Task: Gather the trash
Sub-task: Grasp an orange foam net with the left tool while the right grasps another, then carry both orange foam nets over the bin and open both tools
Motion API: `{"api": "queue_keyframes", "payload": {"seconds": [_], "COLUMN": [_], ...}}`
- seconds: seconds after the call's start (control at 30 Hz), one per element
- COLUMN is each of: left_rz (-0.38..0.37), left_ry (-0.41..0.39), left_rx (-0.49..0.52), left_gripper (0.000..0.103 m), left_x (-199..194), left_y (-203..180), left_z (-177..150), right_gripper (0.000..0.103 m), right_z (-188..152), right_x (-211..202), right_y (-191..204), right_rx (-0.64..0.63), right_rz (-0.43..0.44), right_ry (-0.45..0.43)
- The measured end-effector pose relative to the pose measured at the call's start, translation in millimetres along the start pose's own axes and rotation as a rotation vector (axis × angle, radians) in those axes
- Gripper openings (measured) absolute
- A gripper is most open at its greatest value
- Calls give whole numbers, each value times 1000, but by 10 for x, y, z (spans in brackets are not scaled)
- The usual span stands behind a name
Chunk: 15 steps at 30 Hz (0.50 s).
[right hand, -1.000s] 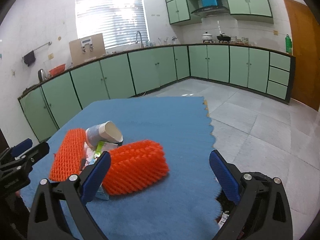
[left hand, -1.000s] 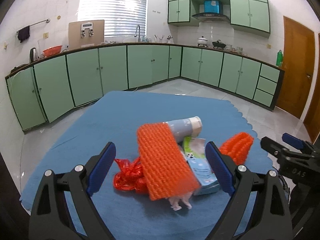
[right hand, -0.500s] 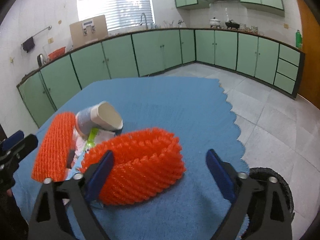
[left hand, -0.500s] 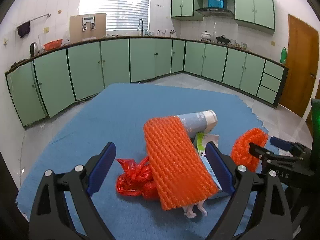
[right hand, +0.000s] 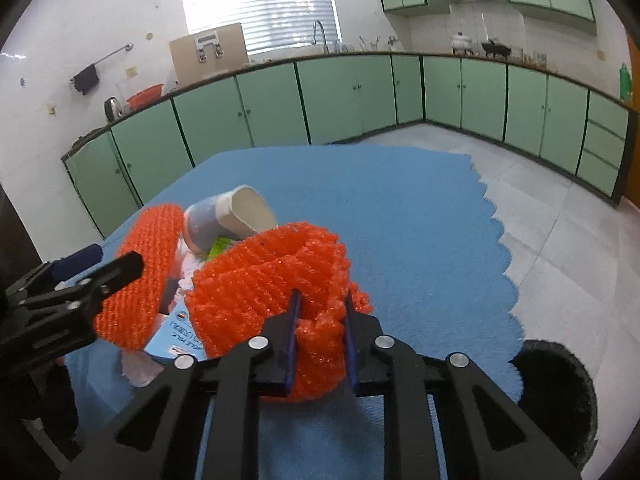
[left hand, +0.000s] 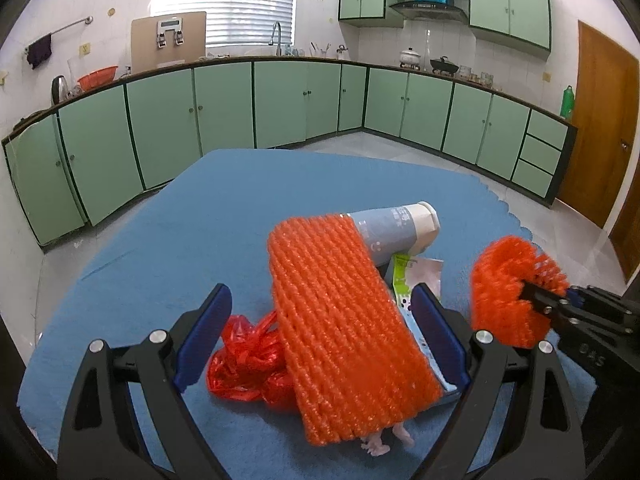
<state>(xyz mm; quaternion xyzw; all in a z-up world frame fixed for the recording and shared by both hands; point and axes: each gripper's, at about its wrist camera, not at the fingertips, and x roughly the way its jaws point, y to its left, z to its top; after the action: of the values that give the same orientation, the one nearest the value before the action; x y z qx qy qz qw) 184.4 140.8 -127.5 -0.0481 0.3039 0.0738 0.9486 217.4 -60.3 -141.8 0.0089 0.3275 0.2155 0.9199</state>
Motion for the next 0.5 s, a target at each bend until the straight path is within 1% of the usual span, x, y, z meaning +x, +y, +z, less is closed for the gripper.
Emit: {"api": "queue_keyframes", "payload": {"seconds": [0.03,0.1,0.13,0.2,0.23,0.3,0.33,0.4,0.43,0.47,0.5], "left_rz": [0,-6,-8,-14,-16,-18,-22,-34,-37,-42,-45], "left_ry": [3,17,23,38,41,46,47,48,48,49,48], "left_rx": [-2,-3,-4,-5,-5,-1,0,13,20,29,31], "left_gripper": [86,78,76,65,63,51,48,29,25,17,14], "left_x": [14,61,79,122,134,147,148,144,143,140,136], "left_y": [-3,-11,-18,-35,-41,-56,-59,-85,-101,-115,-121], "left_z": [5,8,8,1,-2,-14,-20,-26,-29,-30,-31], "right_gripper": [18,18,18,18,18,18,18,18,18,18,18], "right_z": [1,-1,-1,-10,-9,1,6,11,14,13,11], "right_x": [-11,-43,-50,-71,-71,-72,-75,-82,-84,-91,-97], "right_y": [-11,-33,-44,-59,-65,-73,-83,-88,-85,-82,-75], "right_rx": [3,11,13,18,19,22,24,28,28,28,27], "right_rz": [2,4,5,8,9,10,11,13,15,16,17], "right_ry": [-1,-6,-8,-11,-11,-11,-11,-12,-13,-15,-17]}}
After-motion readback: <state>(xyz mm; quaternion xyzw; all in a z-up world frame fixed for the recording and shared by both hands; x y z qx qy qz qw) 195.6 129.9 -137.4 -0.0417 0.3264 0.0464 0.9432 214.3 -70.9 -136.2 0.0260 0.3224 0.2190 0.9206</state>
